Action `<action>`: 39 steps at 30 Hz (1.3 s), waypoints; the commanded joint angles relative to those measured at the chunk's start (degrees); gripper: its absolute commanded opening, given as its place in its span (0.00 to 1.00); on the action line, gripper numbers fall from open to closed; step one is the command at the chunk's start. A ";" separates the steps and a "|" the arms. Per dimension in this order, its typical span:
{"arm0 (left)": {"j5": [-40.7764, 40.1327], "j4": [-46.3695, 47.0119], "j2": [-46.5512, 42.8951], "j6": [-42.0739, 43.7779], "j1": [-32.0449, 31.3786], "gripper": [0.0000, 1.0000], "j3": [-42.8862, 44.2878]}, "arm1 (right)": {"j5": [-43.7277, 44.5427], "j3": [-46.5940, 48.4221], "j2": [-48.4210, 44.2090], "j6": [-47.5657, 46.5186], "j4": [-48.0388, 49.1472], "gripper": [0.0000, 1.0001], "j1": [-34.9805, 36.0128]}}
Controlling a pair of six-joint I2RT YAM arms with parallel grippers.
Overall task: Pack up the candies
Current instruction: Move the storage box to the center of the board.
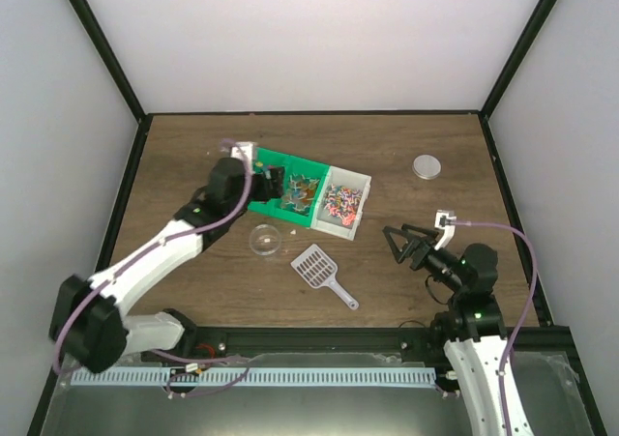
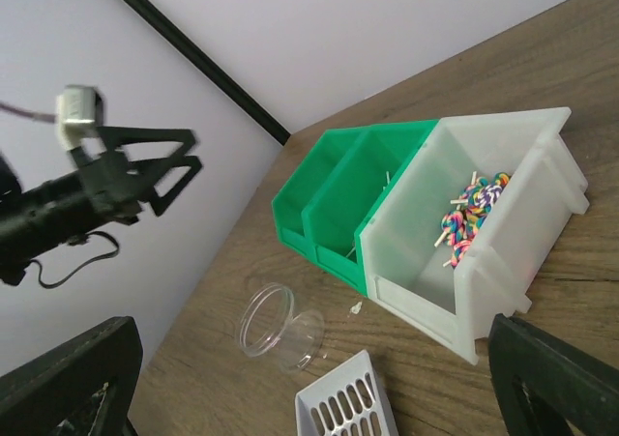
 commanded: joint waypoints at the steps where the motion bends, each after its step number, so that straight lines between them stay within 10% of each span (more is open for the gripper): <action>1: -14.77 -8.53 12.57 6.21 -5.60 1.00 7.78 | -0.04 0.73 -1.28 -0.64 0.53 1.00 -0.56; 27: -20.06 -18.02 36.21 6.34 -5.58 0.92 25.38 | 2.23 1.24 -3.07 -0.25 -1.64 1.00 -0.56; 39: -21.46 -18.52 41.00 2.63 -4.80 0.61 27.06 | 1.83 1.28 -3.46 -0.25 -2.00 0.94 -0.58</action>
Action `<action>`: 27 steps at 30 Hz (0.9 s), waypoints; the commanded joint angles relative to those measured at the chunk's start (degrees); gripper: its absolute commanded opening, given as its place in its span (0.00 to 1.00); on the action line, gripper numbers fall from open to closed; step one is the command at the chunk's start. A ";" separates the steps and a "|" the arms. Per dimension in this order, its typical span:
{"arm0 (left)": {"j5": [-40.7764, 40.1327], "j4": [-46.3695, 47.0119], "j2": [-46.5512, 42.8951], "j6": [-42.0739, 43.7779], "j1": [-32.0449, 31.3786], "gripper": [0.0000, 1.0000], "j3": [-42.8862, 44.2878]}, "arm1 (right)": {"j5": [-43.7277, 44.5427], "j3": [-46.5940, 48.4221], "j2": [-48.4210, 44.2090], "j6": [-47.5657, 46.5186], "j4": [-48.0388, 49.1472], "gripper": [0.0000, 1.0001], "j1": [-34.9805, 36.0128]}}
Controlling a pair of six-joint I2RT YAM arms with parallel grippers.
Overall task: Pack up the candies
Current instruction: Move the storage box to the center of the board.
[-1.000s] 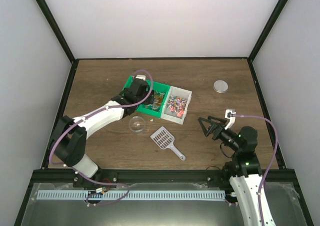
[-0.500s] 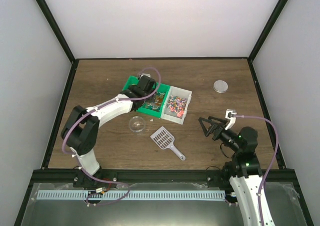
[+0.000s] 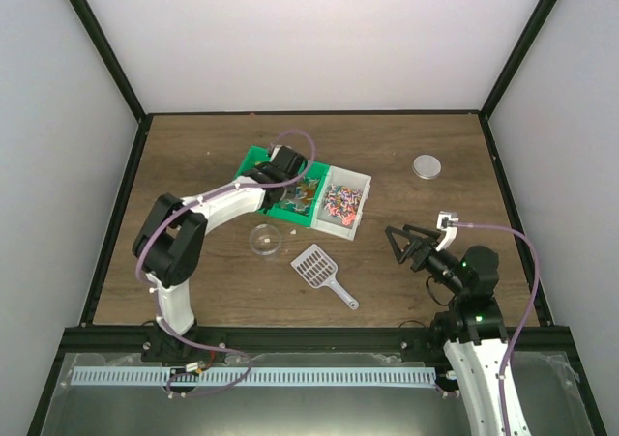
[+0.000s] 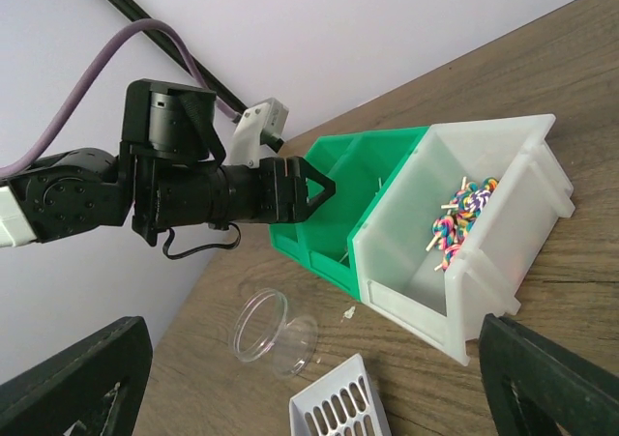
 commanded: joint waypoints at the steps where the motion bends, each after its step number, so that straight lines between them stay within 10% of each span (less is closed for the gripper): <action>1: -1.50 0.31 2.07 -2.14 0.57 0.60 1.24 | 0.35 1.35 -0.95 -0.14 -0.29 0.94 -0.56; 16: -4.03 2.01 4.94 -9.57 1.62 0.22 3.50 | 1.50 0.51 -0.70 0.86 0.79 0.92 -0.56; 27: 1.45 3.64 11.75 -8.56 4.15 0.30 11.59 | 14.56 4.38 7.05 0.61 0.79 0.91 -0.56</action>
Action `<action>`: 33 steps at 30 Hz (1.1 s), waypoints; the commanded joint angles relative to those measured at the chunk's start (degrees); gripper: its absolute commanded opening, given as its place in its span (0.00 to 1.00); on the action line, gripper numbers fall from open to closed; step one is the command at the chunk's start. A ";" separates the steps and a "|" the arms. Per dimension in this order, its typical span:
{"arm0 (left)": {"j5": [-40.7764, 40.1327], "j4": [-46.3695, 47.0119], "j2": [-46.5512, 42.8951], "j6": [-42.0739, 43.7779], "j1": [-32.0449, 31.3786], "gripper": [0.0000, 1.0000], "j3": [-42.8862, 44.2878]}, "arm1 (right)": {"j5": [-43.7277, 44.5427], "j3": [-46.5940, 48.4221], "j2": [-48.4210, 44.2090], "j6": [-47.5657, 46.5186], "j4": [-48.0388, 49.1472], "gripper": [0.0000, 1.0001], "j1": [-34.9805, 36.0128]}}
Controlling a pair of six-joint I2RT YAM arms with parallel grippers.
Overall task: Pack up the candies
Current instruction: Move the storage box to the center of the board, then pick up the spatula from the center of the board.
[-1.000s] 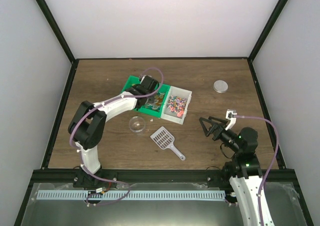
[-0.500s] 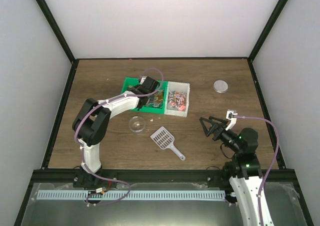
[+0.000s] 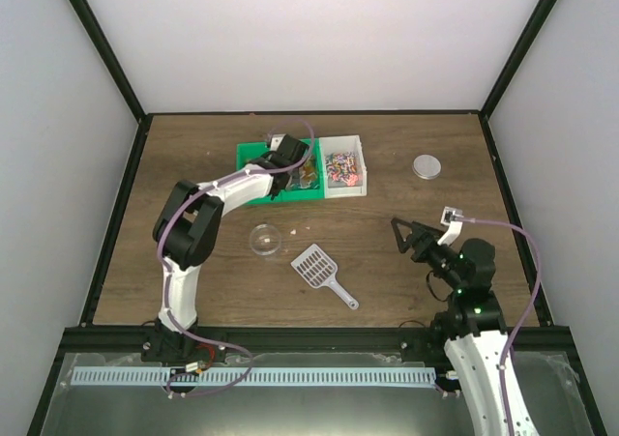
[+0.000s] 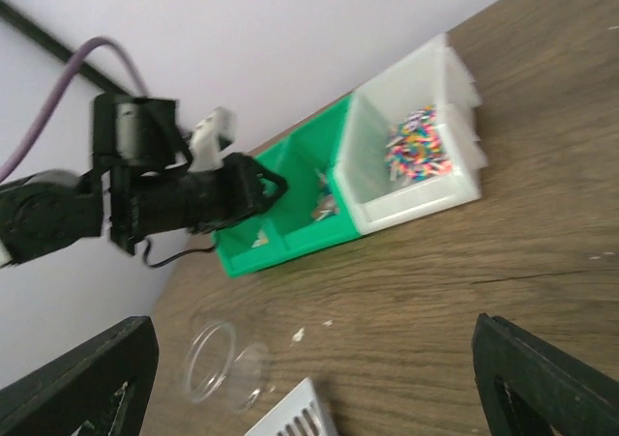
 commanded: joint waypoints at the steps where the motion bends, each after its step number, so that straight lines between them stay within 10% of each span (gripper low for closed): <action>1: 2.46 2.47 2.07 0.21 1.68 0.40 2.31 | 9.21 4.82 5.96 0.48 2.05 0.91 -0.56; 9: 3.43 7.57 -3.78 1.60 2.65 0.92 -2.74 | 12.43 13.74 33.06 -0.96 11.42 0.97 -0.47; 17: 9.36 17.56 -14.31 3.34 2.72 1.00 -11.73 | 20.04 28.40 56.50 -4.46 13.53 0.87 0.77; 23: 6.44 21.22 -21.38 1.64 2.97 1.00 -20.13 | 26.58 34.96 69.37 -11.60 12.23 0.91 15.90; 33: 5.98 25.55 -33.53 -2.80 2.84 1.00 -37.05 | 30.83 17.88 59.78 -10.25 15.88 0.81 31.58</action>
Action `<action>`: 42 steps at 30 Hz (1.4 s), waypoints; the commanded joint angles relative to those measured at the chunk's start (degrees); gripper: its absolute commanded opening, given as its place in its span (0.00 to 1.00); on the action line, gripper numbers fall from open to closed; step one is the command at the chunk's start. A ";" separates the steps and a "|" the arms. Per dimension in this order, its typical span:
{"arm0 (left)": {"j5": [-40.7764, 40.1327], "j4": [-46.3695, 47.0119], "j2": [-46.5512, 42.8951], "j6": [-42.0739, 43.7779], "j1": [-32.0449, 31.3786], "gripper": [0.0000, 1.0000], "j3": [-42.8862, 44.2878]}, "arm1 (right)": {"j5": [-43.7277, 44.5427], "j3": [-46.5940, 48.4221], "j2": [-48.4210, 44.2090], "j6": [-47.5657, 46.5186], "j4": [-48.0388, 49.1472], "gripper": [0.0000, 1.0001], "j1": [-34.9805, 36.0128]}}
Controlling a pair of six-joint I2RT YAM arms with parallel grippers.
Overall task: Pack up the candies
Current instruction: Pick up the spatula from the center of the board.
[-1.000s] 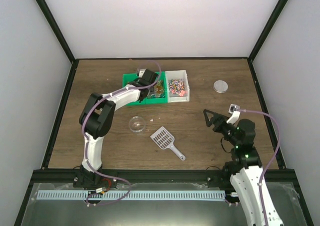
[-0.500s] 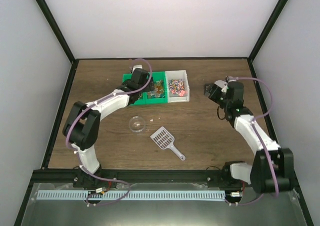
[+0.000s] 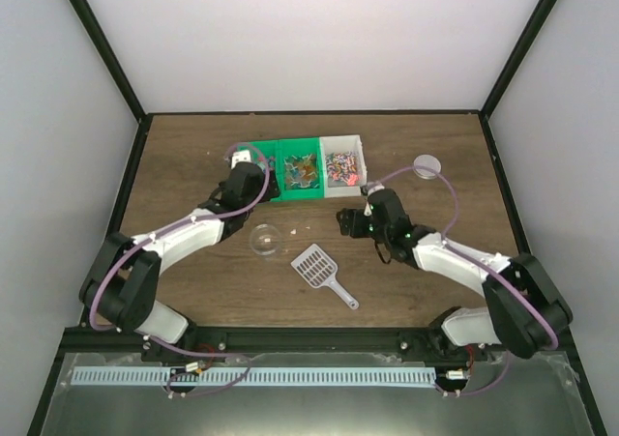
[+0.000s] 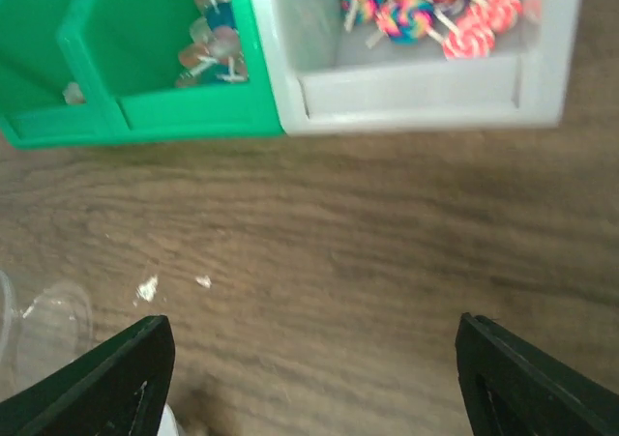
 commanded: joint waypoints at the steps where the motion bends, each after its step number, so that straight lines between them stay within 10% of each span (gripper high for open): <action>1: 0.53 2.89 -5.27 -3.65 -0.04 1.00 -5.34 | 1.48 -5.26 -5.06 0.39 2.22 0.78 4.40; 15: -2.83 -2.19 -15.13 -6.97 -4.17 1.00 -12.65 | -0.89 -16.30 -4.20 3.69 10.43 0.65 12.62; 42: -4.05 -11.64 -31.79 -8.57 -5.82 1.00 -18.04 | 1.48 -8.89 7.00 0.56 9.47 0.26 14.47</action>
